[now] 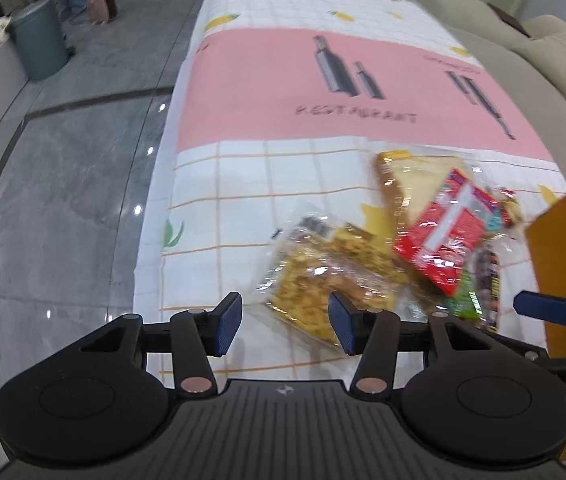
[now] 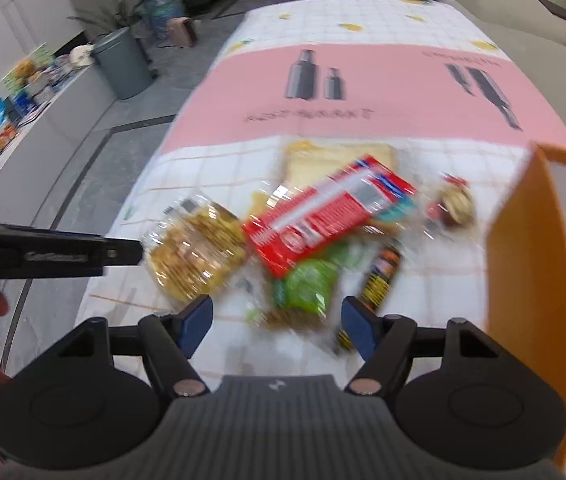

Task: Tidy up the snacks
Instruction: 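Grasp the clear pasta snack bag with the right gripper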

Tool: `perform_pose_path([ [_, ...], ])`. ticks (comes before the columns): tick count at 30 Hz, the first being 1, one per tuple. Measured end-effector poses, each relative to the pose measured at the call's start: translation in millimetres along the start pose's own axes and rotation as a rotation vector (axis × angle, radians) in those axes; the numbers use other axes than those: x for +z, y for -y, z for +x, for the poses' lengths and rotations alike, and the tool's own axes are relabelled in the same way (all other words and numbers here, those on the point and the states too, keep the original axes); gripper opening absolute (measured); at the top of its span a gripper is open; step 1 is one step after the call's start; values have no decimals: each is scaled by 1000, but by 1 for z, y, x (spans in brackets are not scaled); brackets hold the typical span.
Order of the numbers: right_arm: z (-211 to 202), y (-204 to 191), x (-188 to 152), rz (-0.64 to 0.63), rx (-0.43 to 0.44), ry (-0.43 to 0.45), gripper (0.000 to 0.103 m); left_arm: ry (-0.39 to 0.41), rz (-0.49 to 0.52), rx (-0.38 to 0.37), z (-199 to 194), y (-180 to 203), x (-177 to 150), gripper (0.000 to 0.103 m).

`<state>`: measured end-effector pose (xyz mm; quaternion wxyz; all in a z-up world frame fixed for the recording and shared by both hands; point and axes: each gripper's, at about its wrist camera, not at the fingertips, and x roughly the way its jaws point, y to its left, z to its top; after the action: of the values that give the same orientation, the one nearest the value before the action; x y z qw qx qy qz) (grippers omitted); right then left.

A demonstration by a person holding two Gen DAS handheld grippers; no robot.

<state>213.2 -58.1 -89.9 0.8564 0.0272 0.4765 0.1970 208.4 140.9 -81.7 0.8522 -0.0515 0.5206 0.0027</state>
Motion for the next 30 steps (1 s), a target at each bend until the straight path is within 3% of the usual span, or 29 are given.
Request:
perform_pose_path([
  [2,9,-10,7,-55,32,5,73,-24,-21,-4,8,-6,-1,59],
  [4,21,-21,14,-128,69,6,89,-35,-31,-12,12,-9,-3,59],
  [5,26,-27,16,-169,85,9,92,-33,-36,-5,13,-11,-4,58],
  [10,47,-50,22,-396,88,45,96,-25,-93,5,13,-27,-7,58],
  [16,81,-67,31,-602,102,-2,97,-57,-137,13,22,-36,-10,58],
  [24,119,-76,34,-634,121,-79,96,-51,-117,41,25,-32,-12,58],
  [30,124,-76,31,-563,123,-106,83,-37,-113,42,22,-32,-13,58],
])
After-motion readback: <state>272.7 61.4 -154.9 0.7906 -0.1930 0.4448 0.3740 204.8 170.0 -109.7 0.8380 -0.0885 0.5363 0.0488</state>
